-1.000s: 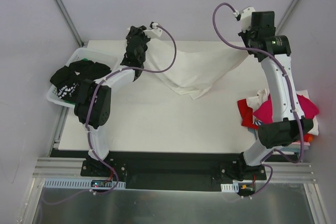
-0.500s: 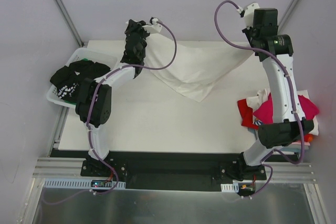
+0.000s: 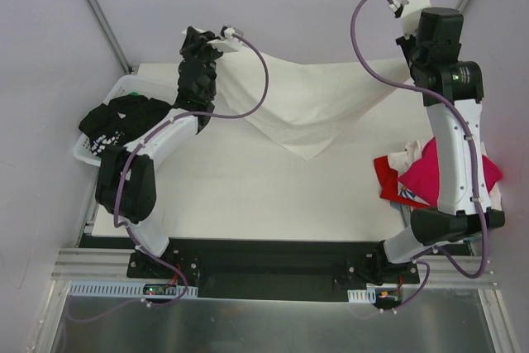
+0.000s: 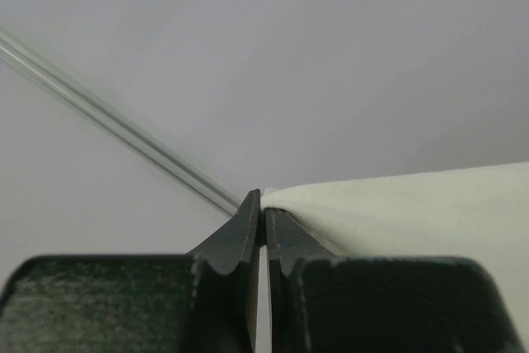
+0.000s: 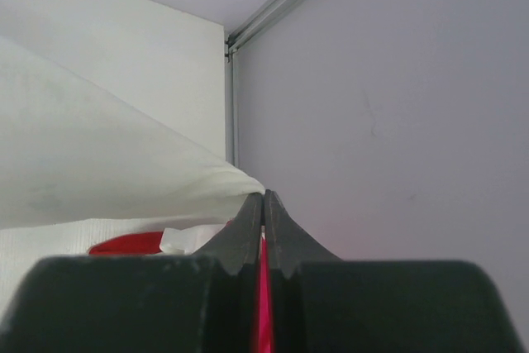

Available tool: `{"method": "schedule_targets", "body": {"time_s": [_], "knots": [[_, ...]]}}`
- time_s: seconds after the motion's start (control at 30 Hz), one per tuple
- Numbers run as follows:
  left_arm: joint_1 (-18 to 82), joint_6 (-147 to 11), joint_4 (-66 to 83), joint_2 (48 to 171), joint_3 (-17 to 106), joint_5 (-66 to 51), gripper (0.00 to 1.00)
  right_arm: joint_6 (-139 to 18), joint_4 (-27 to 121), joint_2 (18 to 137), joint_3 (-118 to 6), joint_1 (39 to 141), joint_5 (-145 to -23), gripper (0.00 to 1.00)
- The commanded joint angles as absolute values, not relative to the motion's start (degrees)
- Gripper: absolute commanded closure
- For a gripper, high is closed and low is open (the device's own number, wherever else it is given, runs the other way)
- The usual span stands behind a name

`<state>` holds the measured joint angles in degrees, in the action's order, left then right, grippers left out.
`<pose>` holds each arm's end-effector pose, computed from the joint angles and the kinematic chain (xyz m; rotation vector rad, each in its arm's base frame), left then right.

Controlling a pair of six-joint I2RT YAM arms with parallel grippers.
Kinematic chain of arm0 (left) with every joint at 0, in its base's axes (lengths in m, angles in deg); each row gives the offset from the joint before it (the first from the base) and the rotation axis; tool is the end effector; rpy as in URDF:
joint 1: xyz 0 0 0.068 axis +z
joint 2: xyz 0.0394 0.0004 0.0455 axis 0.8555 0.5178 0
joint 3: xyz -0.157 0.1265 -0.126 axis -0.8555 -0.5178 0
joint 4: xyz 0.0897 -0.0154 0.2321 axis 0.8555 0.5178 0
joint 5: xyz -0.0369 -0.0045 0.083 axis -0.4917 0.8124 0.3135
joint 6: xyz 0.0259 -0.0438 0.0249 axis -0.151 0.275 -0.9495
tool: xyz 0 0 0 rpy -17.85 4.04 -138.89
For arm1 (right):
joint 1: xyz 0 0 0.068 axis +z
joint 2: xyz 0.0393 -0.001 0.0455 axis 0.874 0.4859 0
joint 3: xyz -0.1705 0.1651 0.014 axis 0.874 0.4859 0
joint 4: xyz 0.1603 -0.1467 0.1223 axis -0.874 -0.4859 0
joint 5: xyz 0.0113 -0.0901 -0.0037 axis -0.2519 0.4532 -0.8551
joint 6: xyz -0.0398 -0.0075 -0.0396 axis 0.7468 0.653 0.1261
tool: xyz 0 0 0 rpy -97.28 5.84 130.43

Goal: Fold and stack the t-shirts
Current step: Flatten out the tshirt

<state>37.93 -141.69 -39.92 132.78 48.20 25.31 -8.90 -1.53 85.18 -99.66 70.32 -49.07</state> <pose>0.3712 -0.1240 0.3508 0.4458 1.1005 0.8752 0.2867 0.0292 0.4767 -0.5782 1.8588 -0.8575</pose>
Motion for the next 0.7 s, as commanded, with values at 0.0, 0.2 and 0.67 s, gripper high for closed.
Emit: {"method": "schedule_targets", "body": {"time_s": [0.0, 0.2, 0.67], "knots": [[38.52, -140.4, -43.61, 122.94, 47.93, 25.72, 1.0, -7.42, 0.66, 81.2, -104.03, 69.98, -45.43, 0.99], [39.39, -140.14, -40.71, 119.76, 49.77, 25.72, 1.0, -5.32, 4.52, 78.39, -103.07, 69.81, -43.49, 0.99], [40.54, -139.09, -37.1, 120.55, 54.0, 25.45, 1.0, -3.11, 9.01, 77.34, -100.79, 69.81, -41.47, 0.99]]}}
